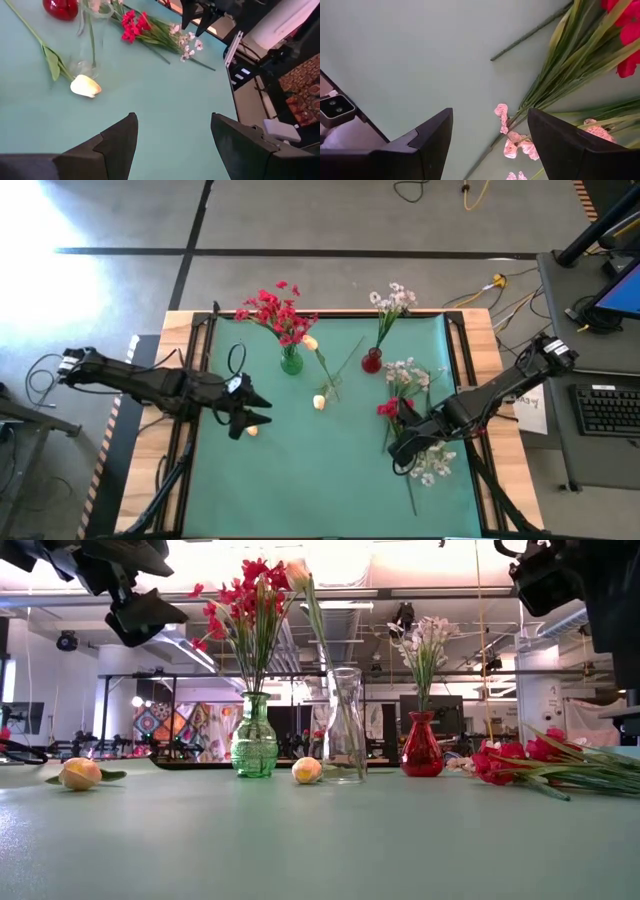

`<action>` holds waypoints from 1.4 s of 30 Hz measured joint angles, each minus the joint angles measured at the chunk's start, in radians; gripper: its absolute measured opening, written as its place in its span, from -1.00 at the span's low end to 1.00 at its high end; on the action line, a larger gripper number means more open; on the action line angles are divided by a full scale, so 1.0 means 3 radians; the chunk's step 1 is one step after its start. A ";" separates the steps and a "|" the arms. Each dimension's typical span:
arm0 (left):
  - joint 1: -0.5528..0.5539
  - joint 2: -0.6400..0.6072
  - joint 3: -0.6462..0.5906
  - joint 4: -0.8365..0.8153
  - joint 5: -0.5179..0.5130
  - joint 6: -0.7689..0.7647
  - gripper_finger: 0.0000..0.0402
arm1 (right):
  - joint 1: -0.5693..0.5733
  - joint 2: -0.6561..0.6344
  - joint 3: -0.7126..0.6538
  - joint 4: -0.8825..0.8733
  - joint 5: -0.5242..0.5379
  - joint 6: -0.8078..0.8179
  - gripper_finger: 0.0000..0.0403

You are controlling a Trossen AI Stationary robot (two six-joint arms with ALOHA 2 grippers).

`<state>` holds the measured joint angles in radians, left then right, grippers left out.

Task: Sort flowers into vase by color
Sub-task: Put the right white flower into the red vase

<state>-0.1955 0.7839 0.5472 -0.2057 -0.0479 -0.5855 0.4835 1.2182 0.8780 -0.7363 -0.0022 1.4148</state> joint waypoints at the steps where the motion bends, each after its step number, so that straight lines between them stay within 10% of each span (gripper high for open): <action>1: 0.0000 0.0025 0.0000 0.0015 0.0000 -0.0017 0.20 | 0.0000 0.0000 0.0000 -0.0019 0.0009 -0.0009 0.24; 33: -0.0001 0.0874 0.0001 0.0210 -0.0014 -0.0611 0.20 | -0.0272 0.0005 -0.0003 -0.1368 0.0331 0.0134 0.24; 42: 0.0000 0.0864 0.0000 0.0117 0.0003 -0.0504 0.20 | -0.1019 0.0003 -0.0003 -0.1440 0.0448 -0.0405 0.24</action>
<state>-0.1955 1.0431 0.5472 -0.1707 -0.0471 -0.7366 0.1779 1.2190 0.8772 -1.1683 0.1321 1.2932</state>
